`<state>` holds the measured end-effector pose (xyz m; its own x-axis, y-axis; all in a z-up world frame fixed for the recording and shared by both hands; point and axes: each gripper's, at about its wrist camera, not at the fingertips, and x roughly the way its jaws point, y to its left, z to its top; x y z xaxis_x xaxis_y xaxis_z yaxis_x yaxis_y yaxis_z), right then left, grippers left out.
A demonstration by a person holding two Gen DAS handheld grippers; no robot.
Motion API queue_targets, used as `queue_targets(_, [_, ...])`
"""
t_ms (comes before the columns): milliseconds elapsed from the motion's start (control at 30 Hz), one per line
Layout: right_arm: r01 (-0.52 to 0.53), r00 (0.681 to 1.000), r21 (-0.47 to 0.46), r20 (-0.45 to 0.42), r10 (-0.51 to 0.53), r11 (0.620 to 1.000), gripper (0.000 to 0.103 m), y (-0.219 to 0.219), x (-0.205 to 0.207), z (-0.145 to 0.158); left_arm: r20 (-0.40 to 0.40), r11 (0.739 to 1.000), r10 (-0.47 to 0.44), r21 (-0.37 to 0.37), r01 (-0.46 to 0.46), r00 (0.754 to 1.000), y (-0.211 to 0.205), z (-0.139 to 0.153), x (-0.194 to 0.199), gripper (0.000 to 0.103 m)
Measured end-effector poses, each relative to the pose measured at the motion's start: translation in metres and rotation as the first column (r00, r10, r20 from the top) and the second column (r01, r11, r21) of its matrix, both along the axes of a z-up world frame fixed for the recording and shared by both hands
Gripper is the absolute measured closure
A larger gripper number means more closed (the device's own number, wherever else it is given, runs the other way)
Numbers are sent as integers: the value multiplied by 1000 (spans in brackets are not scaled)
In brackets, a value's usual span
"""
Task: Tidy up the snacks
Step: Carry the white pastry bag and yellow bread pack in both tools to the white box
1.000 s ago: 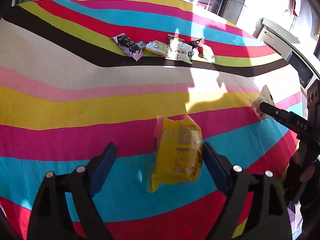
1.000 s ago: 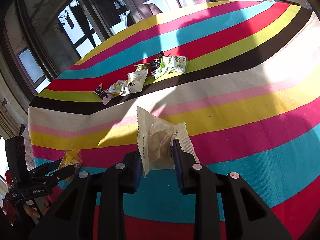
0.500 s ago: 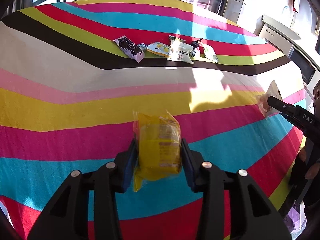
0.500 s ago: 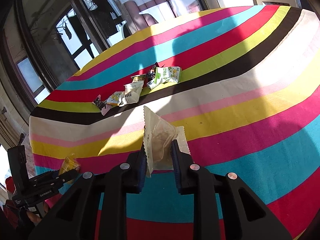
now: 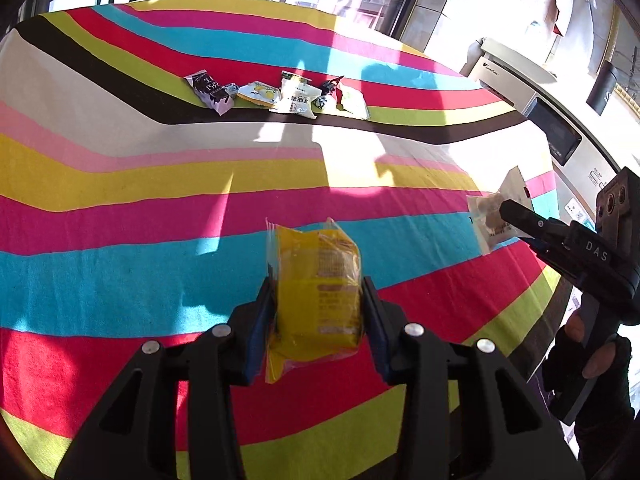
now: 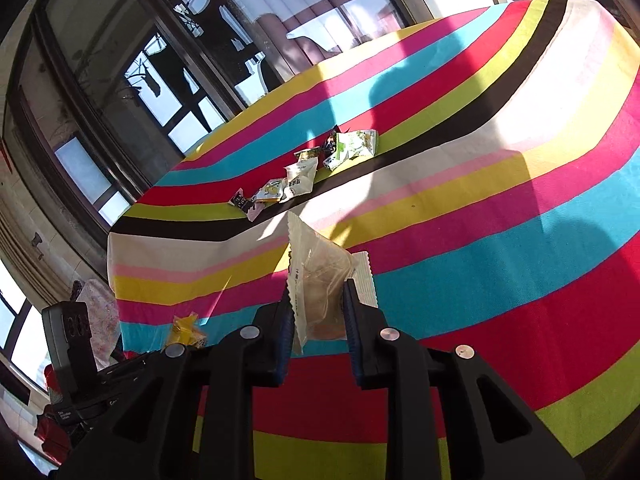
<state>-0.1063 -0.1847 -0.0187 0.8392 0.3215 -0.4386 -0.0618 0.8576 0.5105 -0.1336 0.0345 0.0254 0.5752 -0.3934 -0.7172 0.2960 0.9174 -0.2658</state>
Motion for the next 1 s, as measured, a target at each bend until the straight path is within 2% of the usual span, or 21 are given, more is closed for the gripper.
queue_targets(233, [-46,999,-43,-9,46,998,81,8,-39,2,-29,997,-72,4,72,997,-30,-12,-15,61])
queue_targets(500, [-73,997,-119,-11,73,990,81,13,-76,5,-25,989,-147,9,147,989,-56,-5,-24,61])
queue_targets(800, [-41,999,-165,12,43,985,81,-5,-119,13,-29,970,-242,12,242,970,-91,3,-38,61])
queue_targets(1000, [24,999,-152,43,-18,988,81,-27,-154,17,-30,942,-336,0,336,942,-128,11,-51,61])
